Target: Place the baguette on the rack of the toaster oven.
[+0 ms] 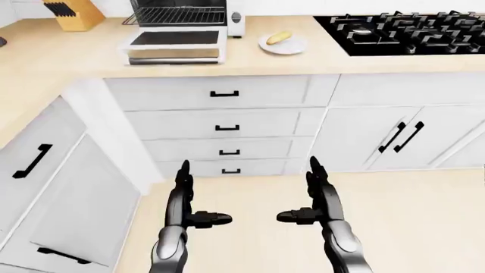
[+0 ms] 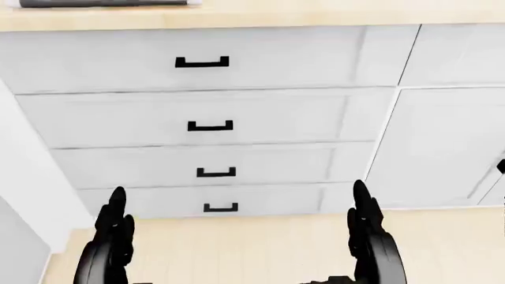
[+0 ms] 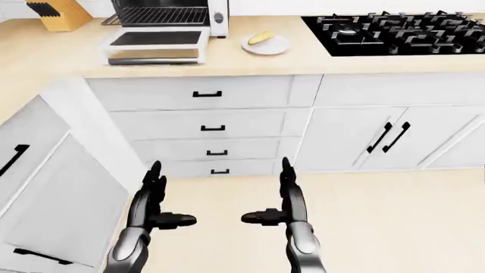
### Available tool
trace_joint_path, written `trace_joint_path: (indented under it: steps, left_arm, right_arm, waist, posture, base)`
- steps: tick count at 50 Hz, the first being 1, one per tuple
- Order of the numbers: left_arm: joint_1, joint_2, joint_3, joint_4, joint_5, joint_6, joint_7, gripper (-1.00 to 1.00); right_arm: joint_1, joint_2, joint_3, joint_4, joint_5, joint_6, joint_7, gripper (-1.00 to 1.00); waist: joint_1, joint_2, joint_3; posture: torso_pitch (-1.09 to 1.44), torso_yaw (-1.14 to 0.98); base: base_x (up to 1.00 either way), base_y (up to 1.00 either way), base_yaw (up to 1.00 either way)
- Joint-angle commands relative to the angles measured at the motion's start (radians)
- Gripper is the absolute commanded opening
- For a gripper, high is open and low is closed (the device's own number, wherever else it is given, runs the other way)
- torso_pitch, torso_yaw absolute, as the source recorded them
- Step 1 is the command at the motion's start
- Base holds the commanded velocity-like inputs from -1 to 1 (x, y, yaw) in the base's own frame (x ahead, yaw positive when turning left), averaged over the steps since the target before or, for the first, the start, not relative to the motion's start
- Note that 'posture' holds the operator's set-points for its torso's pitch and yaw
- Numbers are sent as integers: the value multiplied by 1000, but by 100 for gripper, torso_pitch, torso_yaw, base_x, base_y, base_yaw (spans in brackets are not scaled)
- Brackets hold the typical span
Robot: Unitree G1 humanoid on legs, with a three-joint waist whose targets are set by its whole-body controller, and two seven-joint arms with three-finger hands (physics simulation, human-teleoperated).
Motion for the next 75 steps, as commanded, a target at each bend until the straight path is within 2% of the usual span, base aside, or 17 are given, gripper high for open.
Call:
trace_joint_path:
  steps: [1,3,5,8,21,25,32,37,41,47,50,53,60,65,66,67,75]
  left_arm:
    - [-17,5,6,-202,-15,23,3,100]
    - [-14,11,12,-282,-14,91,2,100]
    - [-13,10,7,-331,-6,128,1,100]
    - [-45,16,16,-434,0,231,-2,100]
    - [-437,152,128,-676,-8,648,-21,100]
    - [-499,202,177,-687,-42,696,-7,100]
    - [-571,290,236,-786,-96,822,6,100]
    - [-626,333,250,-781,-120,858,23,100]
    - [-679,355,244,-700,-131,826,28,100]
    - [-796,413,254,-611,-160,827,38,100]
    - [-807,431,246,-604,-170,825,43,100]
    - [-799,441,258,-617,-180,828,52,100]
    - [-794,468,279,-660,-205,868,74,100]
    - [-790,475,285,-674,-218,876,84,100]
    - [-790,476,287,-676,-220,878,87,100]
    - [-789,477,286,-677,-222,877,89,100]
    - [-770,479,300,-699,-240,879,104,100]
  right_arm:
    - [-40,-7,-1,-205,-22,33,-32,100]
    - [-54,-8,1,-291,-22,97,-27,100]
    - [-71,-12,8,-329,-30,140,-16,100]
    - [-102,-25,13,-387,-69,213,6,100]
    - [-419,-133,-59,-707,-161,665,138,100]
    - [-536,-176,-68,-736,-178,757,177,100]
    - [-659,-207,-84,-761,-185,838,192,100]
    - [-730,-242,-103,-770,-174,888,203,100]
    - [-777,-255,-114,-674,-146,828,183,100]
    - [-898,-285,-112,-552,-103,786,162,100]
    - [-918,-293,-112,-540,-90,784,154,100]
    - [-929,-287,-108,-555,-79,797,138,100]
    - [-887,-257,-92,-574,-68,768,109,100]
    - [-879,-256,-91,-590,-60,774,107,100]
    - [-881,-255,-94,-591,-57,776,107,100]
    - [-880,-256,-91,-589,-59,775,106,100]
    - [-898,-256,-78,-580,-70,783,113,100]
  waist:
    - [-2,-8,-1]
    - [11,-2,-67]
    - [8,-7,-23]
    - [9,-6,-74]
    - [9,4,-104]
    - [6,10,-68]
    - [3,5,-53]
    - [2,60,-43]
    - [1,72,-48]
    - [13,30,-48]
    - [19,-27,-62]
    - [17,-44,-33]
    - [-2,7,-27]
    - [-21,103,-67]
    - [-7,86,-51]
    - [-13,99,-41]
    - [6,34,-43]
  posture:
    - [0,0]
    - [0,0]
    - [0,0]
    - [0,0]
    - [0,0]
    - [0,0]
    - [0,0]
    - [0,0]
    - [0,0]
    - [0,0]
    - [0,0]
    - [0,0]
    - [0,0]
    - [0,0]
    - [0,0]
    - [0,0]
    - [0,0]
  base:
    - [0,0,0]
    - [0,0,0]
    - [0,0,0]
    - [0,0,0]
    - [1,0,0]
    - [15,0,0]
    - [25,0,0]
    - [26,0,0]
    - [26,0,0]
    - [27,0,0]
    - [27,0,0]
    - [27,0,0]
    - [27,0,0]
    - [27,0,0]
    - [27,0,0]
    - [27,0,0]
    - [27,0,0]
